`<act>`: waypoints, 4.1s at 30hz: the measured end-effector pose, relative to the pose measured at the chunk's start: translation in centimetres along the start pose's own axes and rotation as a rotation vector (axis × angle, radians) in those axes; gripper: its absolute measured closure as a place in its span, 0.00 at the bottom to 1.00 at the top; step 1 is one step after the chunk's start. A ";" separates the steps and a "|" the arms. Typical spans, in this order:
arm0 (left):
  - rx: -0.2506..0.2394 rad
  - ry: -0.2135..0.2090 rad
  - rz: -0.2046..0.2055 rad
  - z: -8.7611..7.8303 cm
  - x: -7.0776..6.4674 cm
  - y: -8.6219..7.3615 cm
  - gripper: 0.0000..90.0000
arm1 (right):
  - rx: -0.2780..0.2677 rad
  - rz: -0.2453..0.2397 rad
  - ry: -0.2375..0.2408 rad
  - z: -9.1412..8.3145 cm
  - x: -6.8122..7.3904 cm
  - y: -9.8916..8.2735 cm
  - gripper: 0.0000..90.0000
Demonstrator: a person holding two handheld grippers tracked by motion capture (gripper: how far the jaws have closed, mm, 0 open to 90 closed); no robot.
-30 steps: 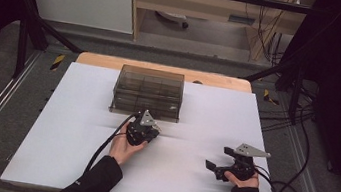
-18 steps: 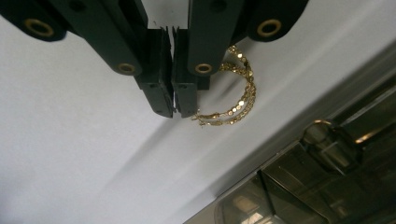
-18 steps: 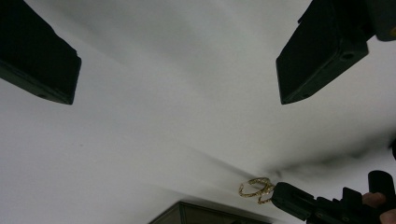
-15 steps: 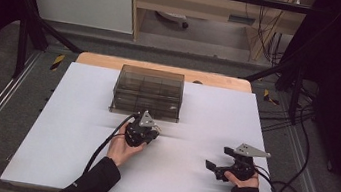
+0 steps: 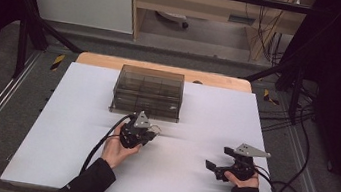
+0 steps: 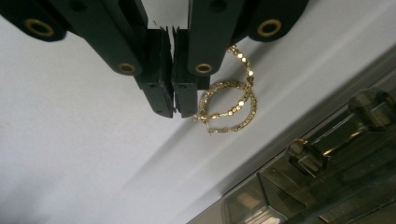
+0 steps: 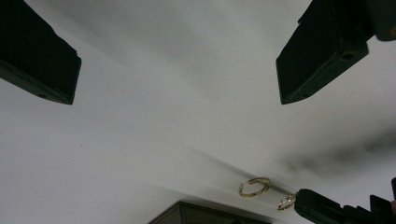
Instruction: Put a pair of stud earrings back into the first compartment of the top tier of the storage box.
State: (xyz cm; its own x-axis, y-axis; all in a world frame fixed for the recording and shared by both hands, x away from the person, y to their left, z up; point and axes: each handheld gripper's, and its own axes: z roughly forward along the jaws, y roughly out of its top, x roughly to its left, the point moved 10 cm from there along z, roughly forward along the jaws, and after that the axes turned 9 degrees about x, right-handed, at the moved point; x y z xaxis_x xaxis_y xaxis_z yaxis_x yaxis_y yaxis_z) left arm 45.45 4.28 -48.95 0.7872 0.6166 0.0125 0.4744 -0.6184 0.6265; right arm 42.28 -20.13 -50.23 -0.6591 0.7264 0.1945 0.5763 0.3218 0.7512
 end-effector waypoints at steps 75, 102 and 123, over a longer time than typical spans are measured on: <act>-0.002 0.053 -0.007 -8.8 3.2 -1.5 0.96 | 0.002 0.002 0.000 0.0 0.0 0.0 0.01; -0.016 0.074 -0.023 -10.6 5.1 0.6 0.96 | 0.002 0.001 0.000 0.0 0.0 0.0 0.01; -0.016 0.087 -0.058 -9.8 7.0 2.1 0.96 | 0.002 0.000 0.001 0.0 0.0 0.0 0.01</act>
State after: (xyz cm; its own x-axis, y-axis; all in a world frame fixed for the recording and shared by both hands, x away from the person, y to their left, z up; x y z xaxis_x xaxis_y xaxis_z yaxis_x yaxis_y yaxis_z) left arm 48.13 12.05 -39.88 0.7208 0.6918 0.0434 0.5112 -0.5728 0.6408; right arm 42.24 -20.12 -50.26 -0.6593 0.7261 0.1952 0.5776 0.3229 0.7497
